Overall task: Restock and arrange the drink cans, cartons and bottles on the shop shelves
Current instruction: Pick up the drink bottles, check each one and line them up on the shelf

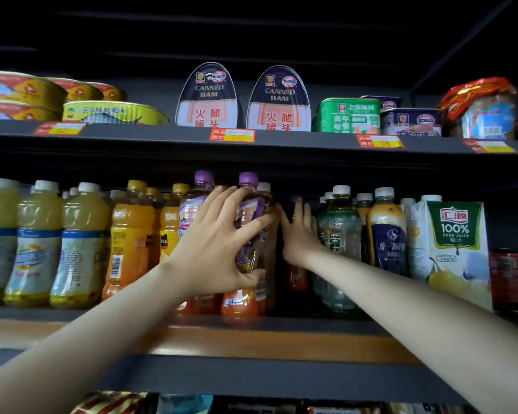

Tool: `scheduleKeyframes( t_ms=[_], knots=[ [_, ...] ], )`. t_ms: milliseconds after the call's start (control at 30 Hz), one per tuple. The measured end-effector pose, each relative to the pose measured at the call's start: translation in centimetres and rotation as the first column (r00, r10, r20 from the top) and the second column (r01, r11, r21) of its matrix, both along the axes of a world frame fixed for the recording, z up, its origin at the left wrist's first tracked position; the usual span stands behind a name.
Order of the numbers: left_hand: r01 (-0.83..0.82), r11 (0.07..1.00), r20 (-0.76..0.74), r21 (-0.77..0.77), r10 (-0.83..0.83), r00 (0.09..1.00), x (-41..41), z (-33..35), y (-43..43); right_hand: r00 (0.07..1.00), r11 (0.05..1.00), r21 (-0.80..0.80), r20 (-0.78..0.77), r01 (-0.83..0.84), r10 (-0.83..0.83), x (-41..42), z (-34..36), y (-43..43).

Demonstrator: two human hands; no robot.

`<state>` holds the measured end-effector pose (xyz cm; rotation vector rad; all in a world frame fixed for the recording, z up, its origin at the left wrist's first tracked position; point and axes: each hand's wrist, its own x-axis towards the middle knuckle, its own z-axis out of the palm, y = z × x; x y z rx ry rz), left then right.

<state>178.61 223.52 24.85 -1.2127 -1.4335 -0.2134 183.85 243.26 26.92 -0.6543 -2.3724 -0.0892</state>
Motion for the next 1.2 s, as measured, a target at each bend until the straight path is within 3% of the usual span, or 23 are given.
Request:
scheduleKeyframes(
  t_ms=[367, 567, 800, 933, 1100, 1200],
  knots=[
    [-0.041, 0.999, -0.055, 0.014, 0.041, 0.998, -0.8, 0.0, -0.4, 0.997, 0.991, -0.106, 0.026, 0.077, -0.075, -2.6, 0.8, 2.4],
    [-0.037, 0.999, -0.059, 0.010, 0.037, 0.998, -0.8, 0.0, -0.4, 0.995, 0.993, -0.077, -0.041, 0.085, -0.088, -3.3, 1.2, 2.7],
    [-0.031, 0.999, -0.060, 0.007, 0.032, 0.998, -0.8, 0.0, -0.3, 0.988, 1.000, -0.009, -0.153, -0.016, 0.014, -1.9, 0.8, 1.3],
    [-0.031, 0.999, -0.060, 0.007, 0.032, 0.998, -0.8, 0.0, -0.3, 0.992, 1.000, -0.020, -0.127, -0.006, 0.003, -0.3, 0.5, -0.4],
    [-0.061, 0.998, -0.041, -0.004, 0.061, 0.997, -0.6, -0.1, -0.3, 0.990, 0.984, 0.122, -0.079, 0.130, -0.121, 1.5, -0.1, -1.8],
    [-0.086, 0.996, -0.017, -0.022, 0.086, 0.996, -0.5, 0.0, -0.3, 0.993, 0.989, 0.095, -0.062, 0.111, -0.105, 2.6, -0.2, -2.5]
  ],
)
